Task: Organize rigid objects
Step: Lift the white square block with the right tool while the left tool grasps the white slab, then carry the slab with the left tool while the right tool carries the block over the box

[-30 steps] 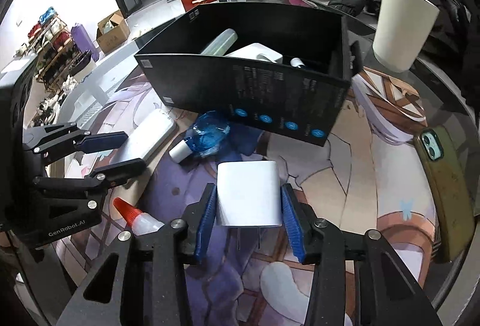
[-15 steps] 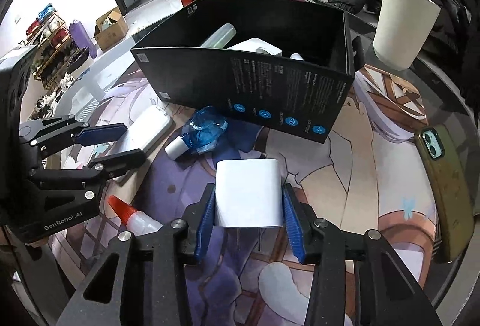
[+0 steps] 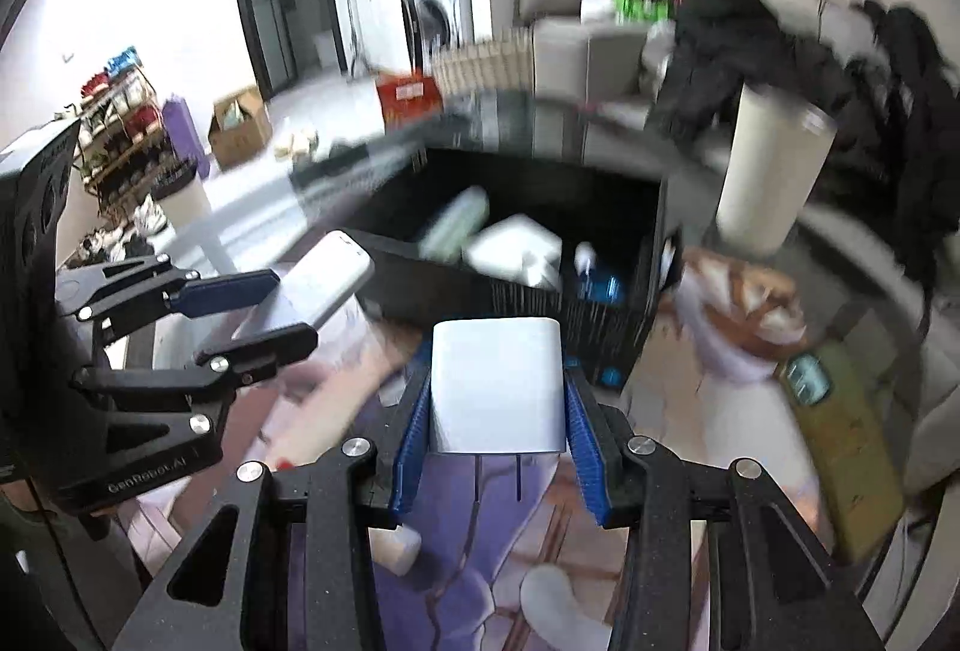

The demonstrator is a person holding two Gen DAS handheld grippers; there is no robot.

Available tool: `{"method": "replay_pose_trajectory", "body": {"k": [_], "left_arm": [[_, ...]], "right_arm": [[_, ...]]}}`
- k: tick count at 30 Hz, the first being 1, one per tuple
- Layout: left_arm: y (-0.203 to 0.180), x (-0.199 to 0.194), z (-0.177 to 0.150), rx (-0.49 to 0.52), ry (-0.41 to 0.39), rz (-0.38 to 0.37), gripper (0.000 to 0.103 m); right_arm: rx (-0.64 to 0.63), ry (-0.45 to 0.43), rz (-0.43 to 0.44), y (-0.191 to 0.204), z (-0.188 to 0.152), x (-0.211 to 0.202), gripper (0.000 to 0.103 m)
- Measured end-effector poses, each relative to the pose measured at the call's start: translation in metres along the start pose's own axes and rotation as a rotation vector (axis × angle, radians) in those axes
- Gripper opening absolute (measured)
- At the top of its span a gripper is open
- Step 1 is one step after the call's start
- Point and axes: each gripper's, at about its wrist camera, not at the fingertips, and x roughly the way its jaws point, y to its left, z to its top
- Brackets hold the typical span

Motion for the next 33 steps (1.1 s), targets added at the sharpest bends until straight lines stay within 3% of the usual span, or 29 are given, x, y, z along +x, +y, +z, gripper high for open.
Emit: {"method": "replay_pose_trajectory", "body": {"k": [5, 11, 15, 33], "left_arm": [[-0.004, -0.040, 0.011, 0.033, -0.232, 0.063, 0.038], [0.007, -0.071, 0.018, -0.020, -0.393, 0.069, 0.038], [0.011, -0.075, 0.019, -0.042, -0.411, 0.050, 0.038], [0.034, -0.062, 0.057, -0.149, -0.494, 0.055, 0.038]], "right_arm": [[-0.032, -0.180, -0.045, 0.005, 0.010, -0.036, 0.042], [-0.023, -0.393, -0.086, 0.009, 0.011, -0.080, 0.042], [-0.034, -0.463, -0.104, 0.014, 0.011, -0.099, 0.042], [0.044, -0.537, -0.143, 0.019, 0.058, -0.090, 0.042]]}}
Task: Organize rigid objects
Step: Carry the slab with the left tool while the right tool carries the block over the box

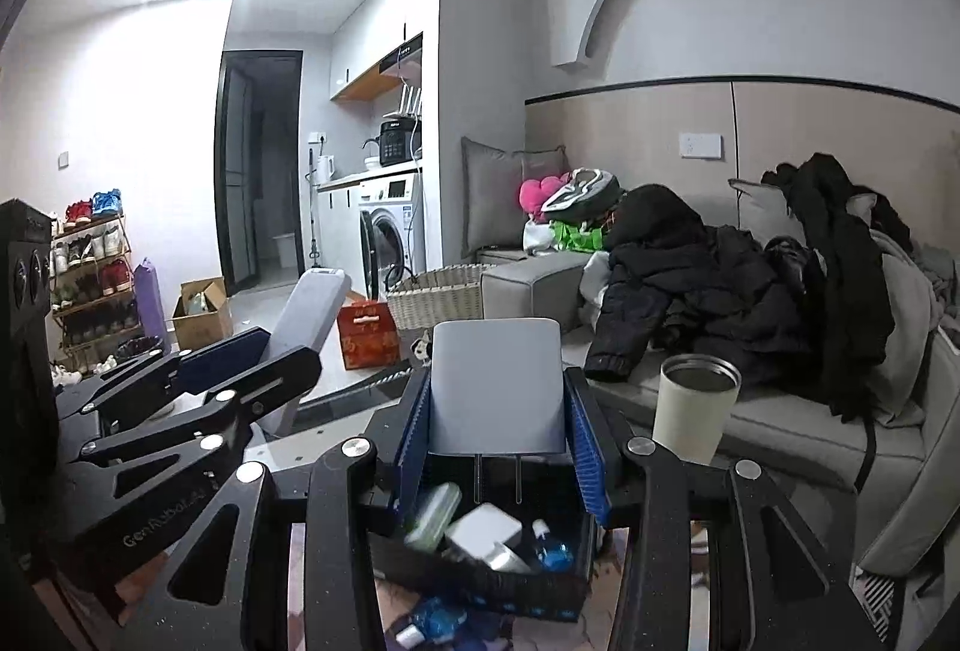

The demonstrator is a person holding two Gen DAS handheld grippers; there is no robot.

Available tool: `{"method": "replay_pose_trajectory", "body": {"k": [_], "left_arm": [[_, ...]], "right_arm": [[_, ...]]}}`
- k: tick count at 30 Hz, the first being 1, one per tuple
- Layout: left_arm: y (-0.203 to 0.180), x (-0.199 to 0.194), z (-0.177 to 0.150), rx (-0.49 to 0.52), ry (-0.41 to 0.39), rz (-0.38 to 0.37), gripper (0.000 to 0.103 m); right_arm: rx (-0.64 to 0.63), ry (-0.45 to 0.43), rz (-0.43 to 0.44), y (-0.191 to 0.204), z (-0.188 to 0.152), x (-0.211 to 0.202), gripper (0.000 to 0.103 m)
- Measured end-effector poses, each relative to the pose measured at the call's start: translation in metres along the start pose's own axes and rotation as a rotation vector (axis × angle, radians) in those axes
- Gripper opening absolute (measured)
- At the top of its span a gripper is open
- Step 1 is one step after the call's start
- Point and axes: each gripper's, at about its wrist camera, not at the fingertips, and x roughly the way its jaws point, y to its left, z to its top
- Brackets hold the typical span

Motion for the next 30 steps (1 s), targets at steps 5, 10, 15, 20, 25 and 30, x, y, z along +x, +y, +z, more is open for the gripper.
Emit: {"method": "replay_pose_trajectory", "body": {"k": [5, 10, 15, 20, 25, 30], "left_arm": [[0.004, 0.021, -0.001, -0.038, 0.040, 0.003, 0.038], [0.003, 0.035, -0.003, -0.060, 0.066, 0.004, 0.038], [0.002, 0.044, -0.003, -0.076, 0.075, 0.016, 0.038], [0.000, 0.056, -0.002, -0.075, 0.091, 0.016, 0.038], [0.000, 0.071, -0.007, -0.083, 0.137, 0.013, 0.038], [0.003, 0.098, -0.019, -0.106, 0.244, 0.007, 0.038]], "right_arm": [[-0.008, -0.023, -0.031, 0.003, 0.007, 0.010, 0.042], [-0.013, -0.021, -0.040, 0.001, 0.008, 0.013, 0.042], [0.008, -0.024, -0.063, -0.016, 0.016, 0.019, 0.042], [0.016, 0.020, -0.073, -0.027, 0.016, 0.041, 0.042], [0.013, 0.086, -0.079, -0.033, 0.012, 0.072, 0.042], [0.001, 0.166, -0.055, -0.028, 0.006, 0.095, 0.042]]}}
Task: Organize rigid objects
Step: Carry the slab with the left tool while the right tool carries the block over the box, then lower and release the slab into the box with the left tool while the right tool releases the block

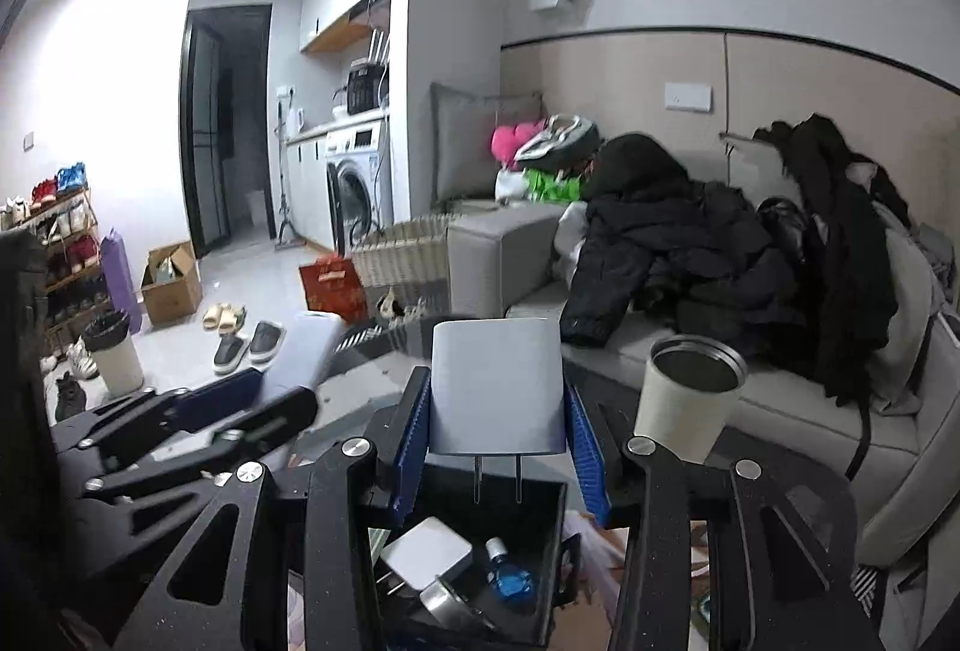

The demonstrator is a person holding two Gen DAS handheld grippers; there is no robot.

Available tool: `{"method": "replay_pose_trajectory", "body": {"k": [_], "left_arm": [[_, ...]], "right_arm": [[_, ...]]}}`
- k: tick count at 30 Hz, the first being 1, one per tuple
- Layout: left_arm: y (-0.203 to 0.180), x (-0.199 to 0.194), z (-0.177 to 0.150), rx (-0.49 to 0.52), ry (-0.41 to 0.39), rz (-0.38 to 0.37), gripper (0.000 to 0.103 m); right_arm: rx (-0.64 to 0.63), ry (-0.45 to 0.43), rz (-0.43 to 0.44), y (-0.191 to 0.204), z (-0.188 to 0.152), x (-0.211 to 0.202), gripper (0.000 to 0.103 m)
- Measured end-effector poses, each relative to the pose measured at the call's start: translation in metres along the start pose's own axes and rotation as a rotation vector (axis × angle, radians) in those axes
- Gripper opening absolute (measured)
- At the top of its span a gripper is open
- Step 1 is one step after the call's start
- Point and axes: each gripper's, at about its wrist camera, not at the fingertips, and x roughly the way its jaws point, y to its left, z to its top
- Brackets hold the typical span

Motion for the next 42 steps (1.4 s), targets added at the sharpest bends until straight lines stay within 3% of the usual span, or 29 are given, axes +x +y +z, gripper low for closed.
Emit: {"method": "replay_pose_trajectory", "body": {"k": [11, 17, 23, 27, 38, 42], "left_arm": [[-0.006, 0.042, -0.011, -0.005, 0.205, 0.001, 0.038], [-0.010, 0.065, -0.020, -0.002, 0.339, 0.007, 0.038], [-0.010, 0.078, -0.032, 0.001, 0.421, 0.006, 0.038], [-0.011, 0.082, -0.036, 0.021, 0.435, 0.020, 0.038], [-0.014, 0.081, -0.036, 0.031, 0.436, 0.027, 0.038], [-0.017, 0.080, -0.036, 0.039, 0.431, 0.008, 0.053]], "right_arm": [[0.027, 0.210, 0.009, -0.010, -0.017, 0.054, 0.042], [0.059, 0.368, 0.021, -0.020, -0.035, 0.083, 0.042], [0.069, 0.443, 0.026, -0.023, -0.047, 0.098, 0.042], [0.077, 0.486, 0.039, -0.026, -0.054, 0.105, 0.042], [0.093, 0.503, 0.054, -0.027, -0.055, 0.106, 0.043], [0.094, 0.490, 0.068, -0.025, -0.053, 0.102, 0.053]]}}
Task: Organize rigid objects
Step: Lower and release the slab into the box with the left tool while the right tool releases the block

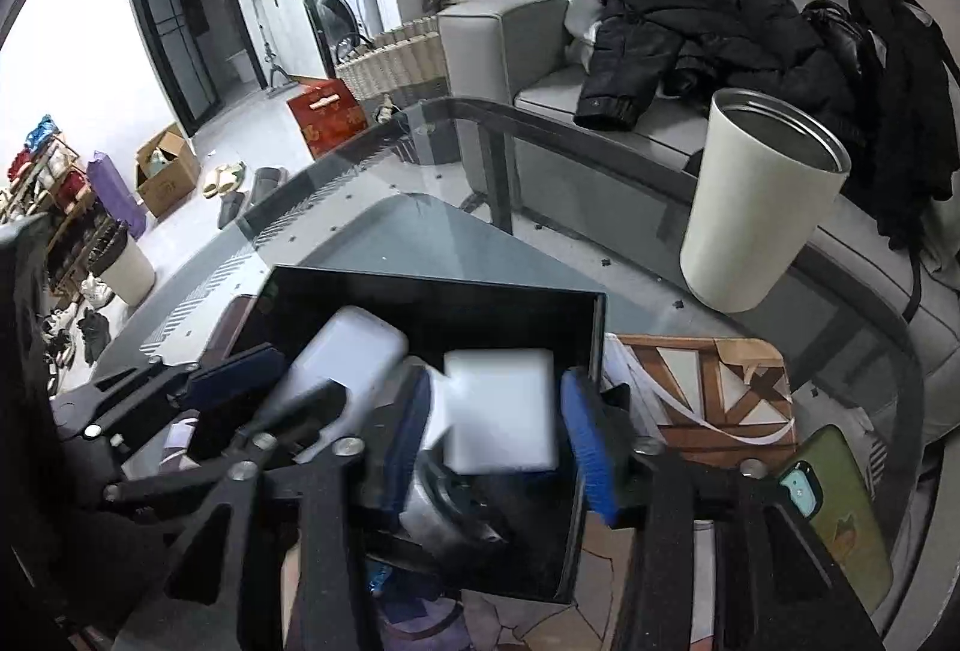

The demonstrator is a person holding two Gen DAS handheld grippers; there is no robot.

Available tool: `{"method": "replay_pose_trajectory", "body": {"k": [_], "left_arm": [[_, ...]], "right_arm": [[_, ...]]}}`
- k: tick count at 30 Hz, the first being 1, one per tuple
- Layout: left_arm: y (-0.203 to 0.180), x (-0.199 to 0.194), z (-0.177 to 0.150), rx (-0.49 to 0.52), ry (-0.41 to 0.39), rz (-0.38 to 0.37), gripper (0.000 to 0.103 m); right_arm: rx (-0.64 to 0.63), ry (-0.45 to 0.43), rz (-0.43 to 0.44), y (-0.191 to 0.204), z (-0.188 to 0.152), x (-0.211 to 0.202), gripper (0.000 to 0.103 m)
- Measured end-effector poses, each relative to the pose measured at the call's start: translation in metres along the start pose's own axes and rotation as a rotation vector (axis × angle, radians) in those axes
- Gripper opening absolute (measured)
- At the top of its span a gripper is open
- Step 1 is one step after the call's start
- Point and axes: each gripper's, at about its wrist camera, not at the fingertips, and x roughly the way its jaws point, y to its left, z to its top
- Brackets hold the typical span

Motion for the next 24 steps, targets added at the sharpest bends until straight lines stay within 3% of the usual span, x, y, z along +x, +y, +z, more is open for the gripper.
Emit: {"method": "replay_pose_trajectory", "body": {"k": [9, 17, 24], "left_arm": [[0.004, -0.010, 0.000, -0.014, -0.036, 0.003, 0.053], [0.008, -0.042, 0.003, -0.021, -0.166, 0.017, 0.054], [0.006, -0.084, 0.001, -0.006, -0.313, 0.012, 0.056]], "right_arm": [[-0.012, -0.083, -0.015, 0.003, 0.001, -0.025, 0.053], [-0.012, -0.216, -0.025, 0.004, 0.003, -0.065, 0.053], [-0.052, -0.414, -0.049, 0.014, -0.005, -0.120, 0.053]]}}
